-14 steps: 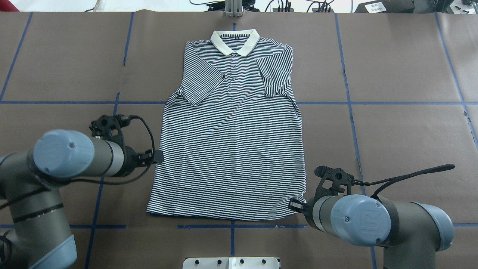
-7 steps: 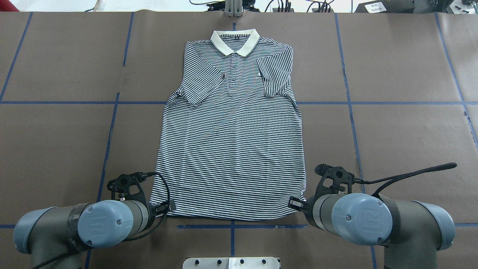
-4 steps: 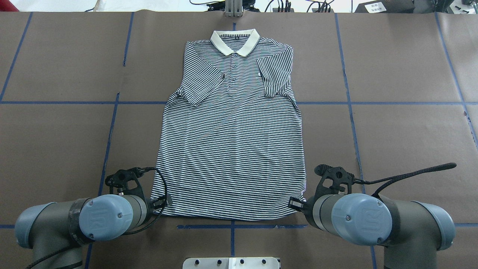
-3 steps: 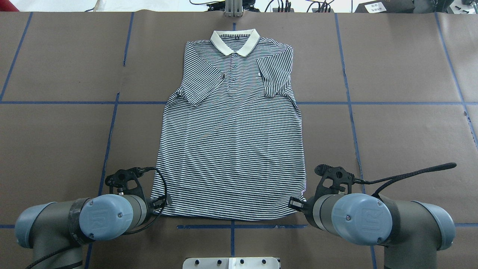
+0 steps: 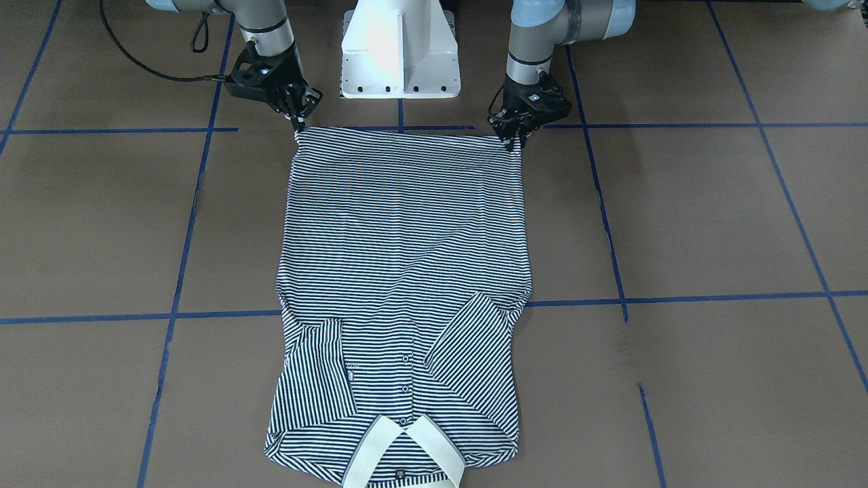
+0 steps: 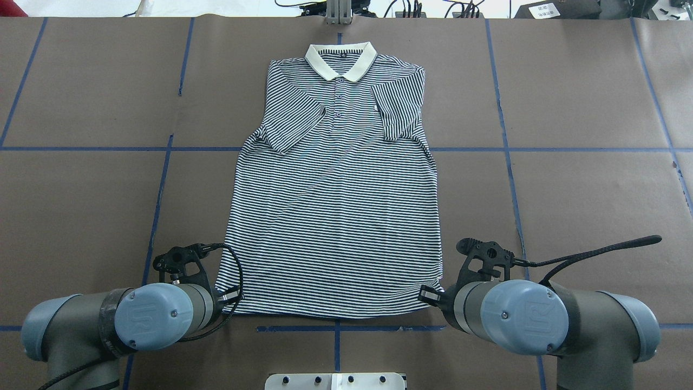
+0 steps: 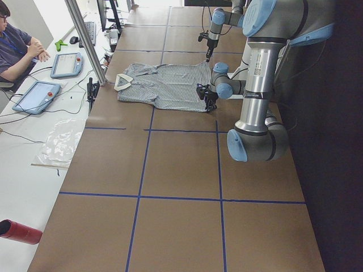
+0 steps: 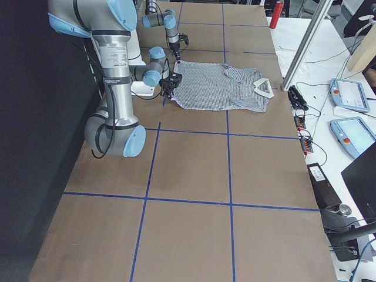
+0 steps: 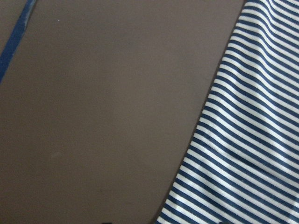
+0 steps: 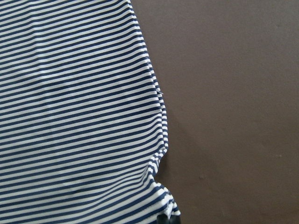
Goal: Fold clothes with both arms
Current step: 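Lift the hem with both grippers and fold it toward the collar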
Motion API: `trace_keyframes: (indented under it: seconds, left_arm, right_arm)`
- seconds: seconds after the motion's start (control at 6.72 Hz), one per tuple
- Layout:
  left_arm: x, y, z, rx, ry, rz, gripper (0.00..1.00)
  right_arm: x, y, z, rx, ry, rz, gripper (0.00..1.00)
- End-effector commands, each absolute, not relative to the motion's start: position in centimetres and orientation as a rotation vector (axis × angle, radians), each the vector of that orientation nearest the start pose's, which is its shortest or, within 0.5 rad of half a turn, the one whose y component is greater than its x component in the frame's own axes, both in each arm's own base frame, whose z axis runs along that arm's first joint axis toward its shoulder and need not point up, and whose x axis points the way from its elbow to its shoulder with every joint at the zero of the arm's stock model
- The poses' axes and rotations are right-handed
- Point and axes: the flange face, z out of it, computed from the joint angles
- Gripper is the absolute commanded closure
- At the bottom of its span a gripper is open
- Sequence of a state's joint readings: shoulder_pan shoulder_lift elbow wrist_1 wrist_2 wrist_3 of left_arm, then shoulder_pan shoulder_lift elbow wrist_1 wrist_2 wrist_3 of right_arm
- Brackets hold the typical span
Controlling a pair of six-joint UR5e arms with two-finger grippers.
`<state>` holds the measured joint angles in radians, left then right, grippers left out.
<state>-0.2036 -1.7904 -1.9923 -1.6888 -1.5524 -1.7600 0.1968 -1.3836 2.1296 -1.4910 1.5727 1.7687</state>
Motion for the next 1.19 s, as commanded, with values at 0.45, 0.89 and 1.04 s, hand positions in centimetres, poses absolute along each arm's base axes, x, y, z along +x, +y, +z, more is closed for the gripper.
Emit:
trace_keyframes:
  seconds: [0.45, 0.89, 1.04]
  left_arm:
    - [46.5, -23.3, 28.5, 0.020, 0.839, -0.367, 1.00]
    - [43.5, -19.1, 22.7, -0.019, 0.968, -0.290, 1.00]
    - [42.1, -18.1, 21.3, -0.030, 0.997, -0.272, 1.00]
  right_arm:
    - [-43.4, -22.8, 28.0, -0.047, -0.900, 0.348, 1.00]
    - [-37.9, -17.9, 26.6, -0.202, -0.929, 0.231, 1.00]
    - [-35.9, -16.2, 25.9, -0.254, -0.941, 0.192, 1.00]
